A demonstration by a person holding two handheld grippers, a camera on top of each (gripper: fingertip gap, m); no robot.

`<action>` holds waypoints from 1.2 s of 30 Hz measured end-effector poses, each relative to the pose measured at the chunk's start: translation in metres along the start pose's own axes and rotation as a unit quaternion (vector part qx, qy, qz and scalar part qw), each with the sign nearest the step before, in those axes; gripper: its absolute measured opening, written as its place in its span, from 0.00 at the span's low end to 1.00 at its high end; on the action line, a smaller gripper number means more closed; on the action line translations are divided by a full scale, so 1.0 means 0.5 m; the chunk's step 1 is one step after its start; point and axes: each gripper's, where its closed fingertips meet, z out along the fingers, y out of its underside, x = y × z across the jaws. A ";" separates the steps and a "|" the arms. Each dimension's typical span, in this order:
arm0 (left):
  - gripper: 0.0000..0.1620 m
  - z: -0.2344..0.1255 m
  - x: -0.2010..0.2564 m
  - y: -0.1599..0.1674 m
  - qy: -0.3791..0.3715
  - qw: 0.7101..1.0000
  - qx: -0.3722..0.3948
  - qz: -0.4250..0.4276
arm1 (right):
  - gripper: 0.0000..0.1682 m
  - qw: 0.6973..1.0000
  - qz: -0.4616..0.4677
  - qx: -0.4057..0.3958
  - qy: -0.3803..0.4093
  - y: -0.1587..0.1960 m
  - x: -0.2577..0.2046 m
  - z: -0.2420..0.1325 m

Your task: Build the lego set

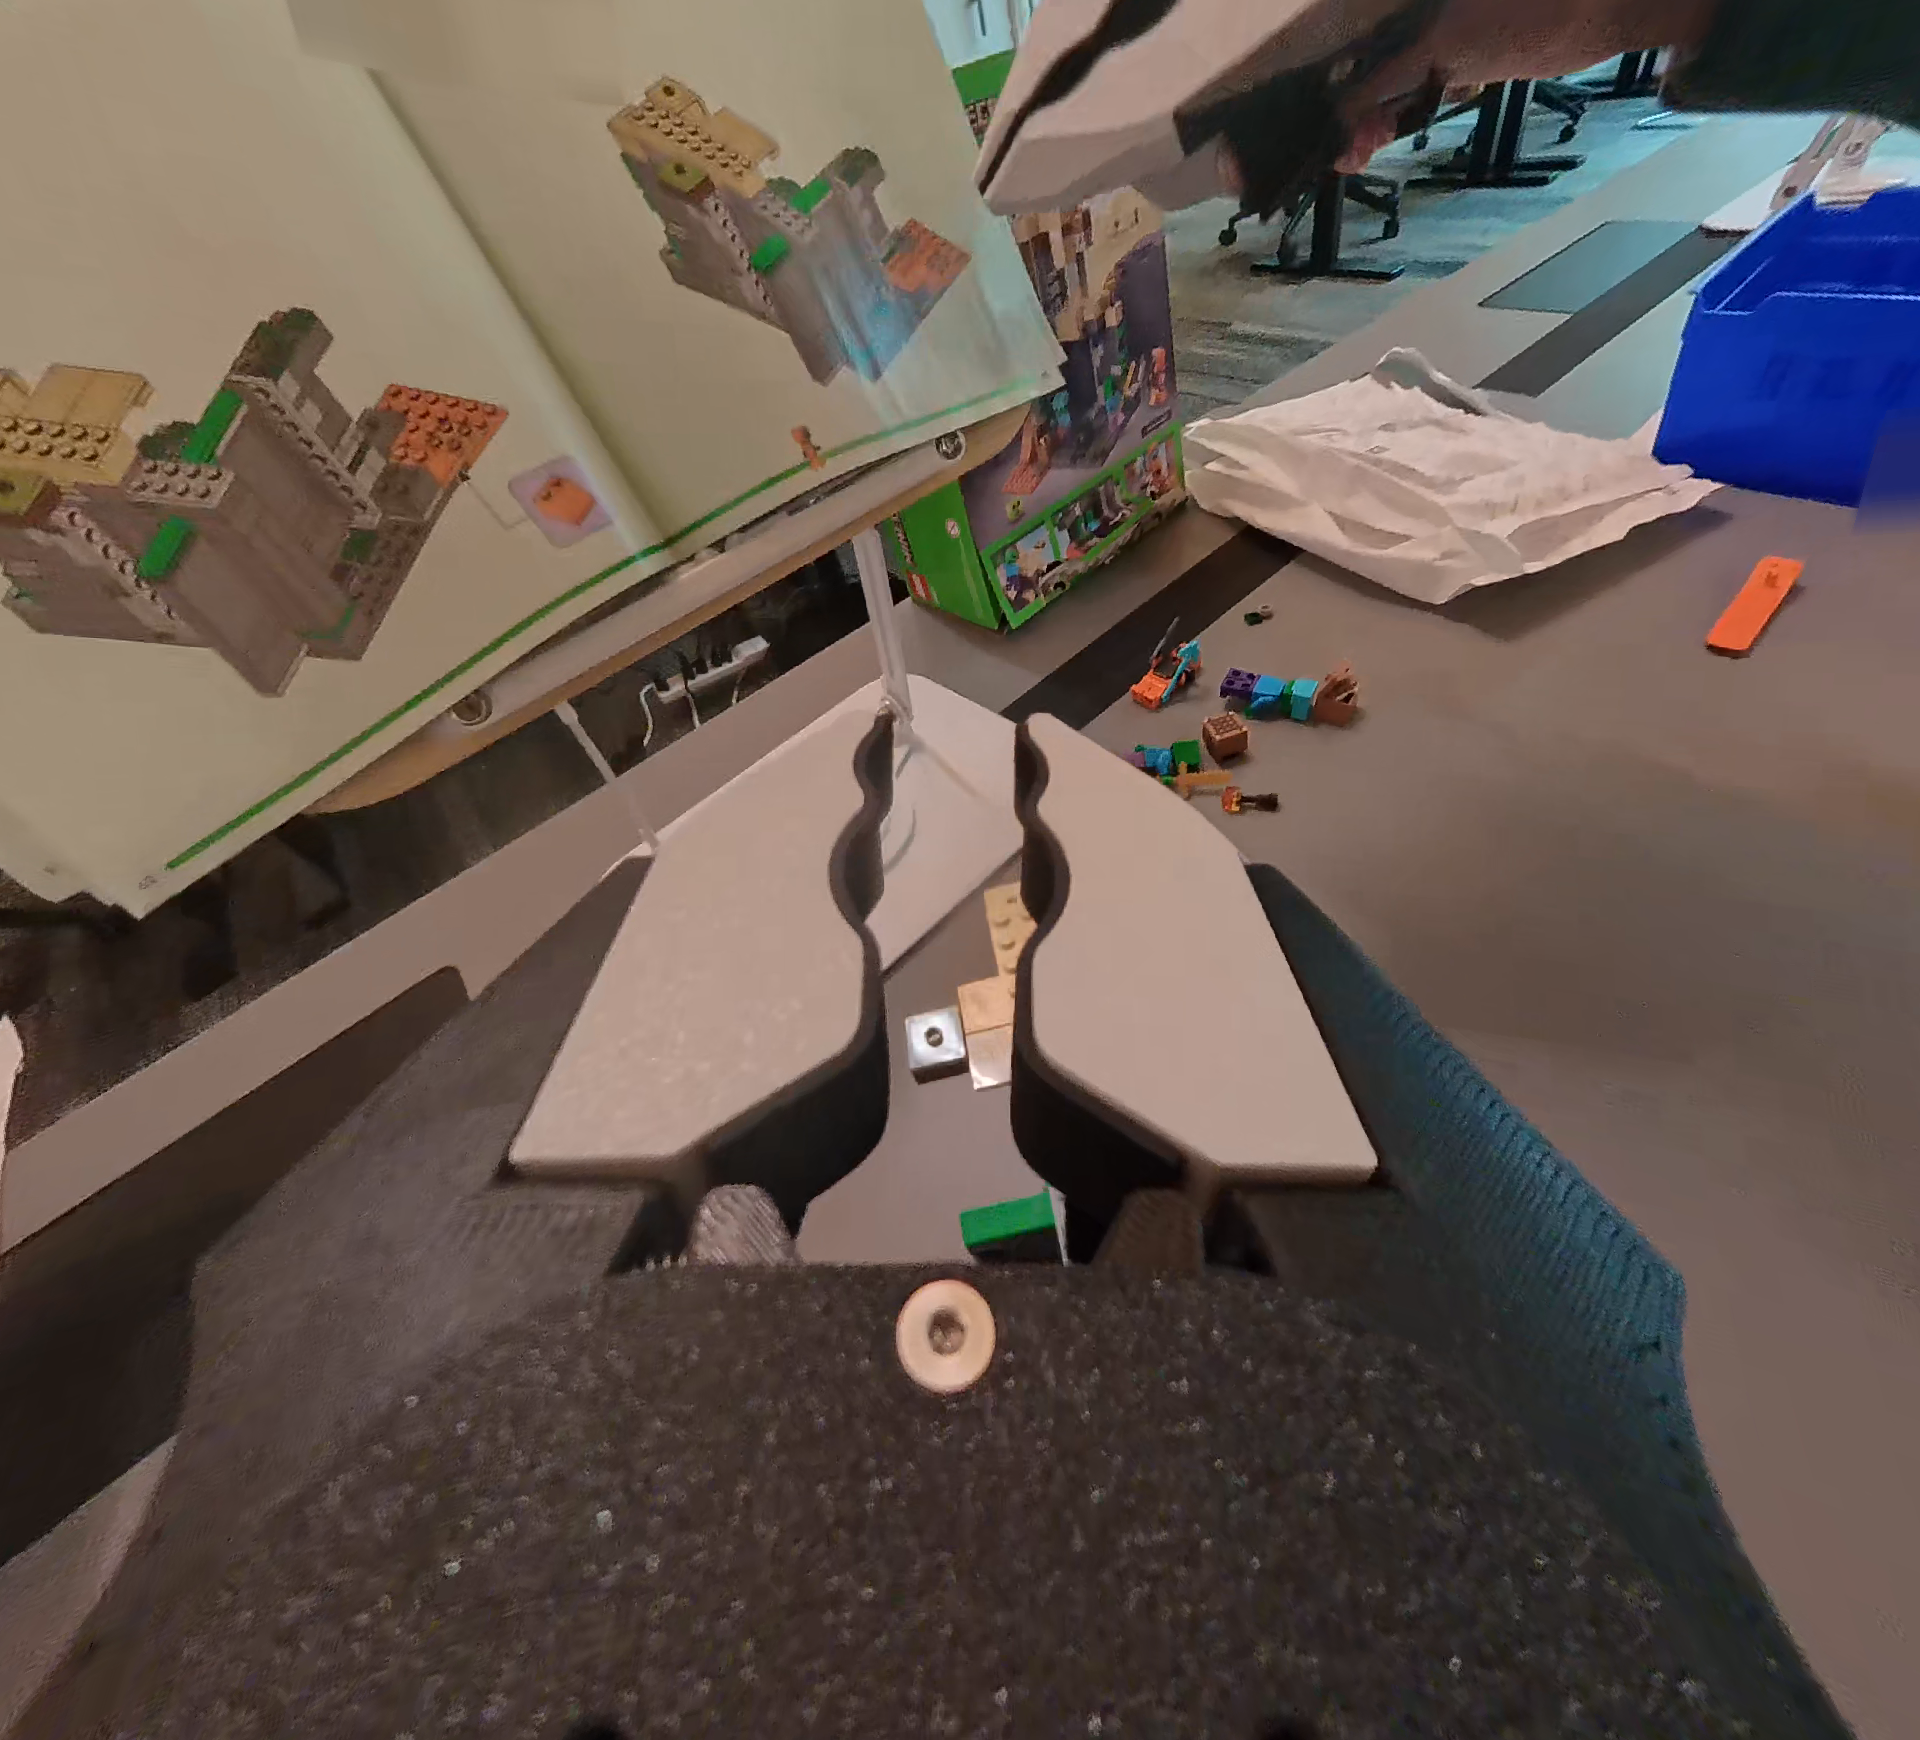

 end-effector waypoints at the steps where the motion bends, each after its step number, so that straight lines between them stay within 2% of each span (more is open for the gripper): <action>1: 0.13 0.002 0.001 0.001 0.001 1.000 0.001 -0.001 | 0.00 0.999 -0.036 -0.014 0.025 0.017 0.006 -0.002; 2: 0.13 0.003 0.002 0.003 0.002 1.000 -0.001 -0.001 | 0.00 0.996 -0.067 -0.029 0.042 0.037 0.008 -0.001; 3: 0.13 0.004 0.002 0.007 0.002 1.000 -0.002 -0.002 | 0.18 0.993 -0.091 -0.049 0.054 0.060 0.007 0.003; 5: 0.13 0.005 0.001 0.015 0.002 1.000 -0.006 -0.006 | 0.22 0.982 -0.146 -0.089 0.080 0.109 0.004 0.012; 9: 0.13 0.004 -0.002 0.021 0.000 1.000 -0.009 -0.009 | 0.23 0.959 -0.229 -0.112 0.127 0.163 0.001 0.032; 14: 0.13 0.005 -0.003 0.025 0.000 1.000 -0.010 -0.013 | 0.20 0.937 -0.284 -0.126 0.157 0.192 0.004 0.050; 17: 0.13 0.006 0.000 0.031 0.001 1.000 -0.013 -0.013 | 0.14 0.931 -0.298 -0.131 0.168 0.195 0.012 0.054; 25: 0.13 0.007 0.002 0.035 0.005 1.000 -0.015 -0.015 | 0.00 0.930 -0.300 -0.137 0.162 0.188 0.018 0.047; 30: 0.13 0.006 0.005 0.037 0.007 1.000 -0.017 -0.015 | 0.00 0.933 -0.294 -0.133 0.157 0.175 0.014 0.038; 36: 0.13 0.006 0.007 0.037 0.009 1.000 -0.016 -0.016 | 0.00 0.946 -0.256 -0.097 0.173 0.127 0.022 0.022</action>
